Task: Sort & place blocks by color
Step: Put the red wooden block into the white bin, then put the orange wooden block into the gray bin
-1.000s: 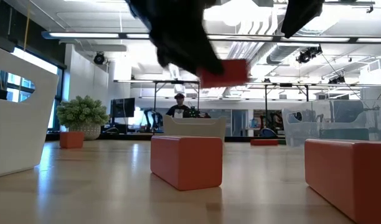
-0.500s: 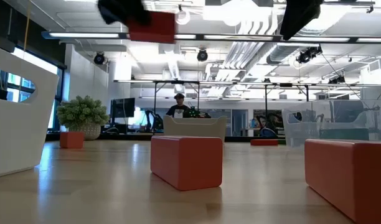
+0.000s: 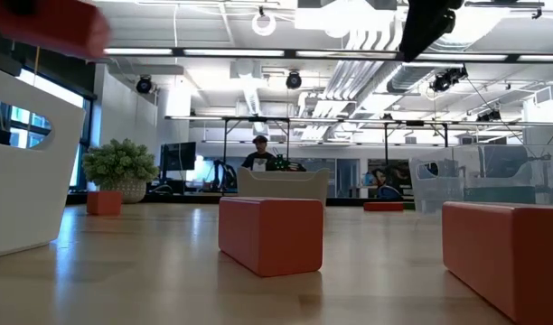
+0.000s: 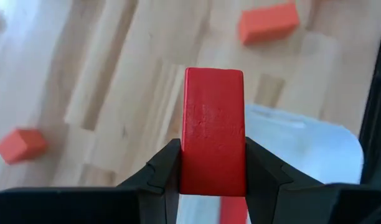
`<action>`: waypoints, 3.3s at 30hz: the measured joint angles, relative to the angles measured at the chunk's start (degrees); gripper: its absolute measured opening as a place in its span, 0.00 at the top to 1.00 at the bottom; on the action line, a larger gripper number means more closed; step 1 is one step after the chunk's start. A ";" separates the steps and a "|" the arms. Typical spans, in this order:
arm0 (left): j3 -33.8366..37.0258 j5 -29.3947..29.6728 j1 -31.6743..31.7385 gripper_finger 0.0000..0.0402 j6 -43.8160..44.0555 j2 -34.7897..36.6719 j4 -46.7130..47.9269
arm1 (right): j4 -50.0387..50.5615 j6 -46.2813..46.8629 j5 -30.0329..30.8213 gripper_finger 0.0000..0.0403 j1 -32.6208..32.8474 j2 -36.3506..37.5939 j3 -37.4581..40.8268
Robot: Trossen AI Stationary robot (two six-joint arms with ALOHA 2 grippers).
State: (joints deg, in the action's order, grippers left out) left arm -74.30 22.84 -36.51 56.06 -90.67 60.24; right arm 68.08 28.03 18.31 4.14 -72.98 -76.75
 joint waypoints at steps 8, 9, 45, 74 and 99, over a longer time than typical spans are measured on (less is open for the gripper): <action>3.24 -4.55 -6.58 0.74 6.96 -0.02 0.32 | -0.65 -0.68 -1.65 0.54 0.00 0.03 0.00; 4.20 -5.54 -7.11 0.74 7.70 -0.05 0.34 | -0.92 -1.30 -3.04 0.54 0.00 0.03 0.00; 18.14 -12.32 -7.81 0.57 3.28 -0.09 -12.59 | -17.60 -2.88 -19.91 0.48 11.70 -4.40 0.00; 10.89 -13.36 -6.36 0.57 -5.24 -0.09 -11.82 | -36.30 -34.43 -20.52 0.46 24.37 -26.27 0.00; 6.45 -13.21 -6.39 0.57 -4.23 -0.07 -9.50 | -39.17 -54.03 -25.77 0.46 26.40 -37.64 0.00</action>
State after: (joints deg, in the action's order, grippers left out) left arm -67.85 9.63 -42.89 51.83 -90.74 50.74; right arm 28.92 -26.00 -7.46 30.55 -110.62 -76.75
